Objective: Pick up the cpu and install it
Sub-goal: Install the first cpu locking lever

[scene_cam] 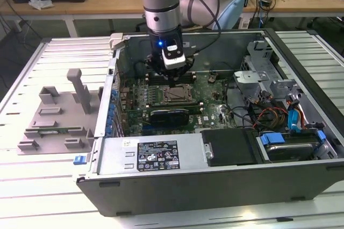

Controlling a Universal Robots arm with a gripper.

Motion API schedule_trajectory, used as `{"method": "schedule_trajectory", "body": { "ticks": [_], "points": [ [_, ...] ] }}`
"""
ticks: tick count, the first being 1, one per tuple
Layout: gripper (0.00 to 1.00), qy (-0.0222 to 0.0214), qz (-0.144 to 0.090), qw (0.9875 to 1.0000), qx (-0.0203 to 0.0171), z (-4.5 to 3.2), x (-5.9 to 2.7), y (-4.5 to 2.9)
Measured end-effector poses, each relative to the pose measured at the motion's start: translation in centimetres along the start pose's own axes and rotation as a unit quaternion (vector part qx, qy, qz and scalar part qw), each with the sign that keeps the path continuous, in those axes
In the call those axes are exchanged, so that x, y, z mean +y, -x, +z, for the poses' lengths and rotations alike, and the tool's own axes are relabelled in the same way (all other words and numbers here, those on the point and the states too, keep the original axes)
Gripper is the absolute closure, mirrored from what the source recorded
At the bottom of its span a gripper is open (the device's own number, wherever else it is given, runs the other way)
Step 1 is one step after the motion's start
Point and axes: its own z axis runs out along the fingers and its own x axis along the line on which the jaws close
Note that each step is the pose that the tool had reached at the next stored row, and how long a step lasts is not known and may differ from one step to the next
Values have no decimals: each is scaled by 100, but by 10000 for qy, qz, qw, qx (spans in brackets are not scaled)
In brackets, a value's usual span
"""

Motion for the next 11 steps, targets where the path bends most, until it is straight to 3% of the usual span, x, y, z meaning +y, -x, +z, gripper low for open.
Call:
{"method": "schedule_trajectory", "body": {
  "ticks": [1, 2, 3, 7, 11],
  "points": [
    [89, -63, -4, 9998, 192, -1, -1, 2],
    [89, -100, -5, 9994, 327, 0, -2, 4],
    [89, -112, -6, 9992, 383, -1, -3, 4],
    [89, -117, -35, 9991, 404, 1, -1, 8],
    [89, -102, -402, 9983, 421, 5, 1, 14]
  ]
}}
